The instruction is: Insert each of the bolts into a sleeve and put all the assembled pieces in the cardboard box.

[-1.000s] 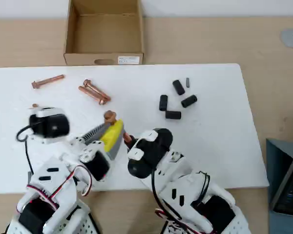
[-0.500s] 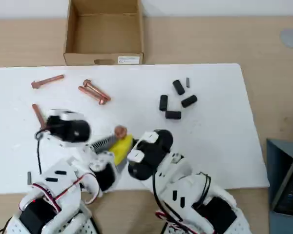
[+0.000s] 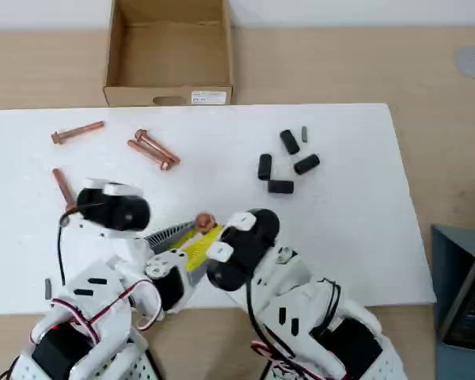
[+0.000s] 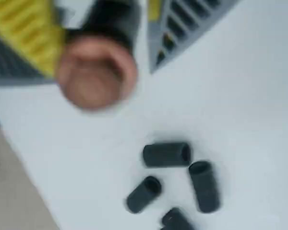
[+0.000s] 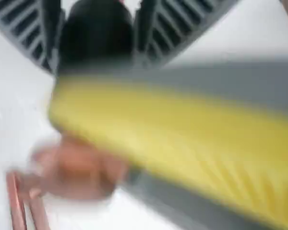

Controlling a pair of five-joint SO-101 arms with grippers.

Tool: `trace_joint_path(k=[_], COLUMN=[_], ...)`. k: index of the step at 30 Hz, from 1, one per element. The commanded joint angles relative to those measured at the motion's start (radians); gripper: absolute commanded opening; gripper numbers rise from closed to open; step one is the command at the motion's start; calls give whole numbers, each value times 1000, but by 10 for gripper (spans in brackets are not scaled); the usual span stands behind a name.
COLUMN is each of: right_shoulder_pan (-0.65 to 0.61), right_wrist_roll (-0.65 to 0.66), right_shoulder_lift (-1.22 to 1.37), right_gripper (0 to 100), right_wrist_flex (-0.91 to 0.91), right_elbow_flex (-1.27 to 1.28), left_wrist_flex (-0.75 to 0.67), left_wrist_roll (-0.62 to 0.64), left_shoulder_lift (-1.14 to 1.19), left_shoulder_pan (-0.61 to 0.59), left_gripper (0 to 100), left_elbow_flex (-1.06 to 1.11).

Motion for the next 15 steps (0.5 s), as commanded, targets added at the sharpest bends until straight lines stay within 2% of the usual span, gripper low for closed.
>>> trace_joint_path(k=[1, 12, 15], right_shoulder_pan=[-5, -1, 10], right_wrist_roll=[8, 3, 0], right_shoulder_lift=[-85, -85, -85], right_gripper=[9, 9, 9], right_wrist_flex=[-28, -26, -26], right_elbow_flex=[-16, -16, -19], left_wrist_flex=[3, 2, 0], left_wrist_roll=[-11, -25, -84], left_shoulder_lift=[-2, -2, -5], left_shoulder_pan=[-48, -123, -184], left_gripper=[176, 174, 115], left_elbow_flex=[-26, -155, -189])
